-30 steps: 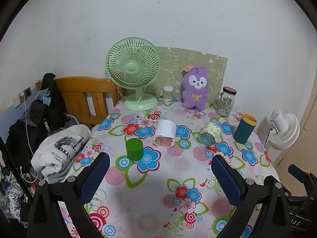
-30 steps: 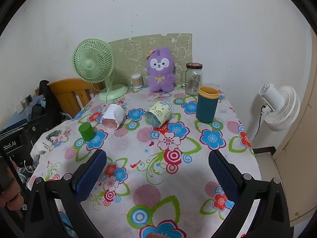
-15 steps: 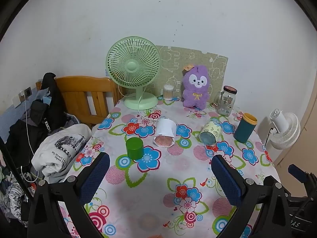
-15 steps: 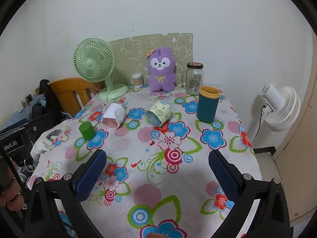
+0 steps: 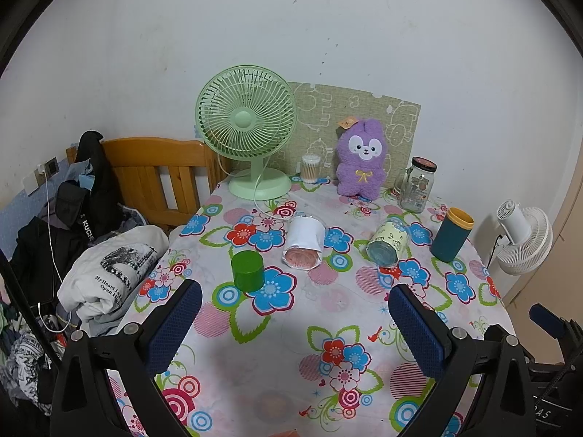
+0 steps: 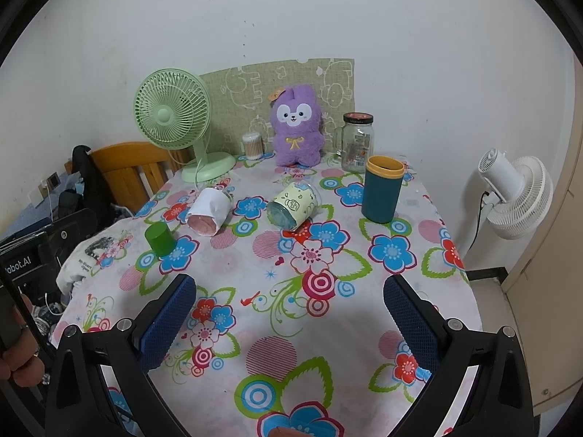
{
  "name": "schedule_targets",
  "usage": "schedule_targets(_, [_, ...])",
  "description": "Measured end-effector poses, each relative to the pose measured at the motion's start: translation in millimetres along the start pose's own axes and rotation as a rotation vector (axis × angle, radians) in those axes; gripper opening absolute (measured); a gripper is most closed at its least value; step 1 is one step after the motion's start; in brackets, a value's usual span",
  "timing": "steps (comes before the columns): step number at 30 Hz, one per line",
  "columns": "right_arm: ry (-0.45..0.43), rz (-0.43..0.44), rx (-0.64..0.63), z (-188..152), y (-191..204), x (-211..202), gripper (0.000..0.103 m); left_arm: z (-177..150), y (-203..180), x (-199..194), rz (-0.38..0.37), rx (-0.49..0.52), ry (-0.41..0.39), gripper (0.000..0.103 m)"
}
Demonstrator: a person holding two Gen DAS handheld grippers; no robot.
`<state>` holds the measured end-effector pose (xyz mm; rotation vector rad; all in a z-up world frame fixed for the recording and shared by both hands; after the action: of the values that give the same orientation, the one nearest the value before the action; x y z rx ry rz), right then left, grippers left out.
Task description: Flip cup upside down
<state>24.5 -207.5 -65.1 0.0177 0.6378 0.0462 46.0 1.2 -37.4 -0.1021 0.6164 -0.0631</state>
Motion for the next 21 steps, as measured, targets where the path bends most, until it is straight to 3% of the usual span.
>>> schedule_targets(21, [0.019, 0.003, 0.005, -2.2, -1.1, 3.5, 0.103, -6.7, -0.2, 5.2, 0.000, -0.004, 0.014, 0.103])
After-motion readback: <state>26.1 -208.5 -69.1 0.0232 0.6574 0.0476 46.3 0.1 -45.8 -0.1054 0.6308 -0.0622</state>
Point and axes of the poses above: each gripper's, at about its wrist camera, not at the fingertips, and x roughly the way its jaws point, y to its left, z to its top, the point moved 6 cm from there along x, roughly the way its jaws point, and after that the axes turned 5 degrees about -z, right-handed, at the moved point
